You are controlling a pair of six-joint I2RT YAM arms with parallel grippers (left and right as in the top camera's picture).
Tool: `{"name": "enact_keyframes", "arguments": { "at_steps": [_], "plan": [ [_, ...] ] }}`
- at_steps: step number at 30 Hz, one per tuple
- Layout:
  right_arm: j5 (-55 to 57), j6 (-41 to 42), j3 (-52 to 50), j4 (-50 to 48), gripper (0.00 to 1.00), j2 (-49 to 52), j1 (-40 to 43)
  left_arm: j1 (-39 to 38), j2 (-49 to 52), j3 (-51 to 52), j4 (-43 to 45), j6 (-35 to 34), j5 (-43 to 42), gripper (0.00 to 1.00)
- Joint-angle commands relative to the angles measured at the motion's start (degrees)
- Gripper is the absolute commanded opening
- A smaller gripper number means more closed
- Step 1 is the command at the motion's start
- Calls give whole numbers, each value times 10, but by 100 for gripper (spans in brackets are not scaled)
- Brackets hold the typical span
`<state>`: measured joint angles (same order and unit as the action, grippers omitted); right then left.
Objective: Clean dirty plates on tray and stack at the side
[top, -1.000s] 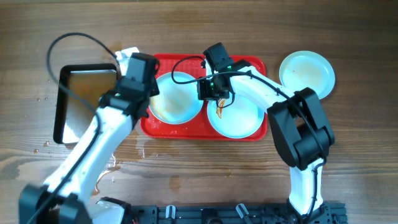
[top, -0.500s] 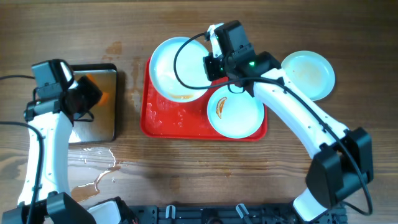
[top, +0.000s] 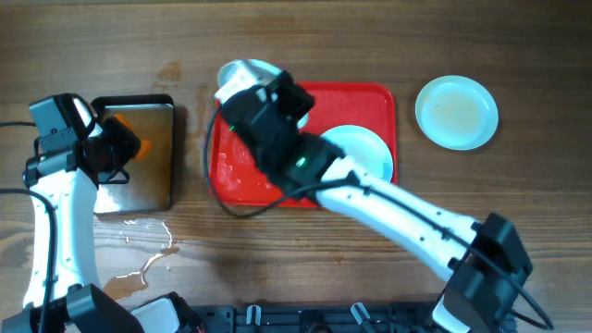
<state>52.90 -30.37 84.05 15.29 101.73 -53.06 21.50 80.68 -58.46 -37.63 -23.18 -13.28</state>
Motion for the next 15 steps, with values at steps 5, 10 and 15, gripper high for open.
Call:
{"name": "enact_keyframes", "arguments": {
  "at_steps": [5,10,15],
  "plan": [
    [130,-191,11,-52,4,-10,-36,3,-3,3,-2,3,-9,4],
    [130,-190,10,-50,4,-8,-36,3,-3,3,-1,3,-9,4],
    [93,-33,10,-10,4,-8,-20,3,-3,3,-2,3,-9,4]
  ]
}}
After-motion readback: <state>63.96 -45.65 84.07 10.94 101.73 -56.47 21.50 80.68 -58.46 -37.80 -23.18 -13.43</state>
